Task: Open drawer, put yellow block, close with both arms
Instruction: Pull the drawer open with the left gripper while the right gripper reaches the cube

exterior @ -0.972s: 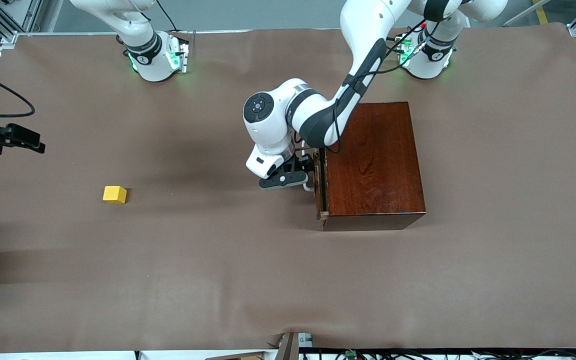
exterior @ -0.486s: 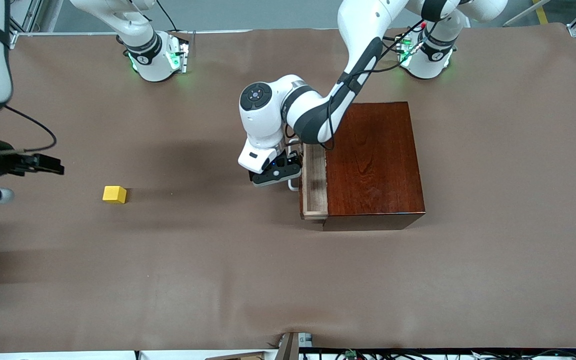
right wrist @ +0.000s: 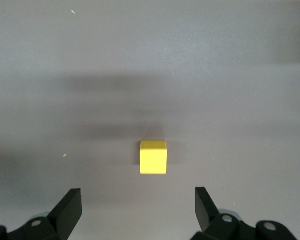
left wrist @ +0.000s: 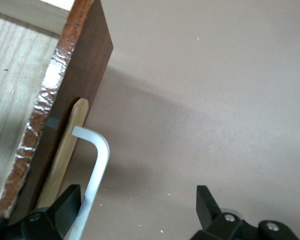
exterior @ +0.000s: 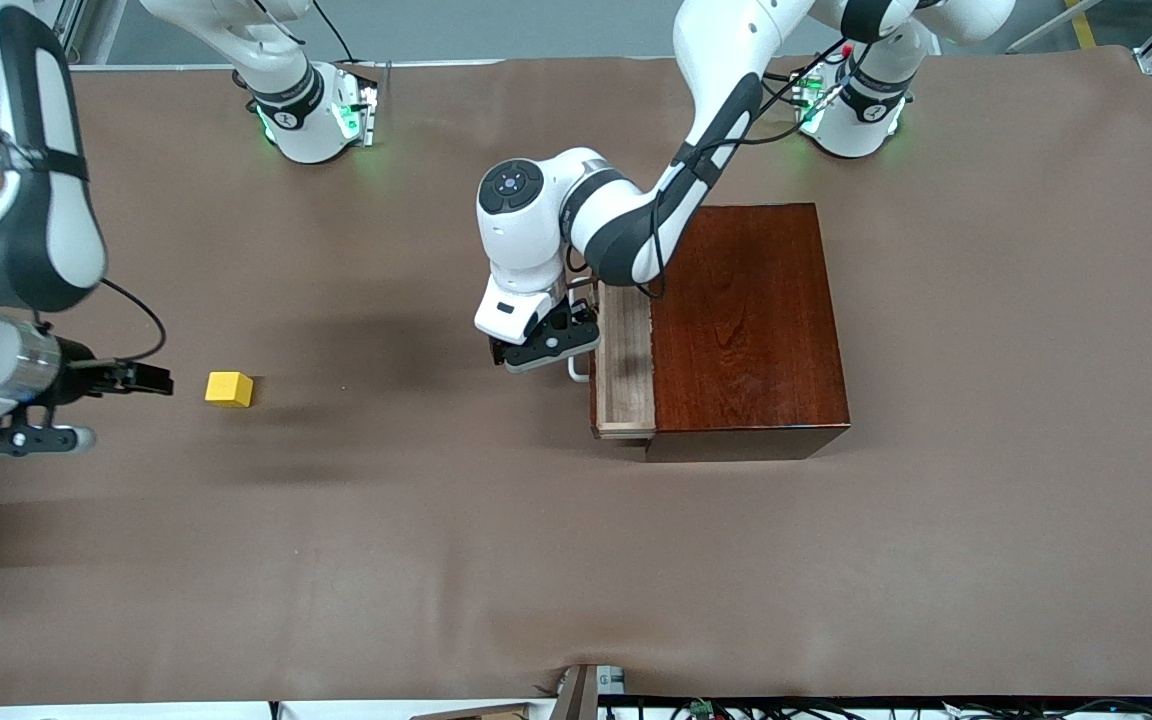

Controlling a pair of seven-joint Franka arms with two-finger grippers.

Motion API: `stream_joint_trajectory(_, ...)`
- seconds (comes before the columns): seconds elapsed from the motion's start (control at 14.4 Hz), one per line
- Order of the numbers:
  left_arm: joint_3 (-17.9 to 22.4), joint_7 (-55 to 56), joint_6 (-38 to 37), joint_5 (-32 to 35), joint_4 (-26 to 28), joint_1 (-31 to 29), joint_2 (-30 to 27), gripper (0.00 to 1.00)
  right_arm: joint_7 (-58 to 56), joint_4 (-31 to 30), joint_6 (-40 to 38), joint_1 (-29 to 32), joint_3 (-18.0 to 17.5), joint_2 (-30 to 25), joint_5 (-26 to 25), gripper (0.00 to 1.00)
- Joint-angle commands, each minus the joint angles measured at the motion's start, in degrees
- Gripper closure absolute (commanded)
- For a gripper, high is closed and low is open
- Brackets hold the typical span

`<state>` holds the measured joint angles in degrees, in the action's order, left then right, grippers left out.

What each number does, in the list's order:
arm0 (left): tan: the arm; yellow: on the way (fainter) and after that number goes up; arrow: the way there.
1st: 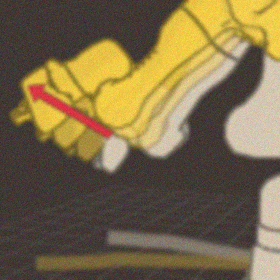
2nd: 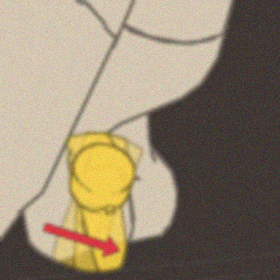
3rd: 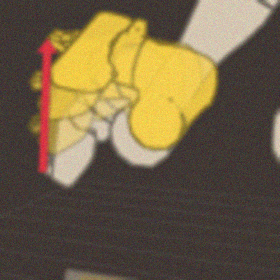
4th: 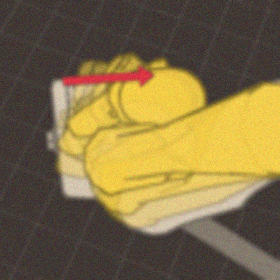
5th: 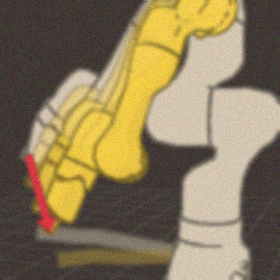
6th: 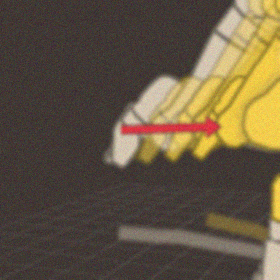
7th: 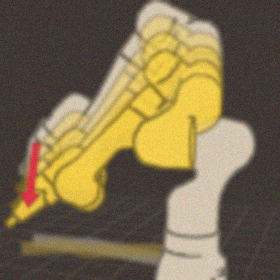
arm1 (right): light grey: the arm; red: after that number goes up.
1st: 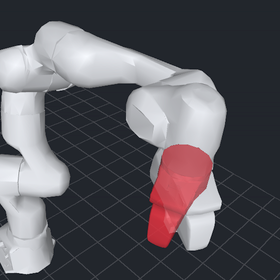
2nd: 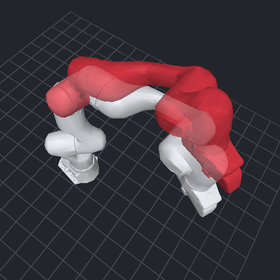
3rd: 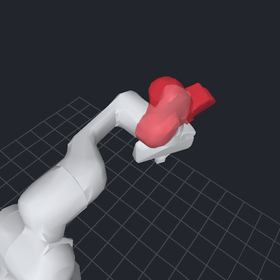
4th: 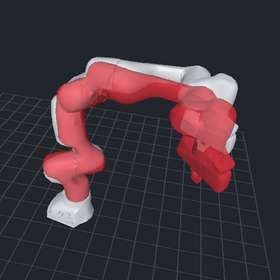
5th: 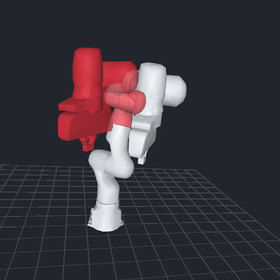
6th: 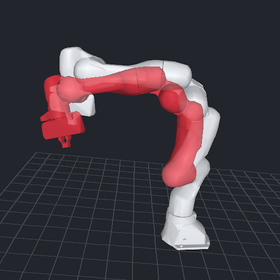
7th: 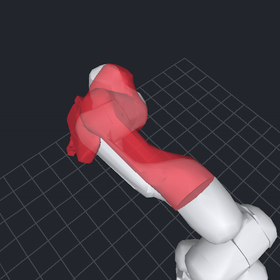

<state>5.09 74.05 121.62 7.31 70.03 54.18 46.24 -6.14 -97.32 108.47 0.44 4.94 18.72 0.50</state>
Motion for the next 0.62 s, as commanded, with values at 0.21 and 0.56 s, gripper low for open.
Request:
stream_joint_trajectory(0.21,-2.8,9.9,11.4,-2.7,-2.0,3.0,3.1,0.00,-0.3,-3.1,6.8,1.8,-0.4,4.2,0.6,0.00)
stream_joint_trajectory(0.56,-2.8,14.0,14.9,-2.7,-2.1,3.6,3.2,0.00,-0.4,-8.0,12.1,1.9,-0.4,4.8,0.6,0.00)
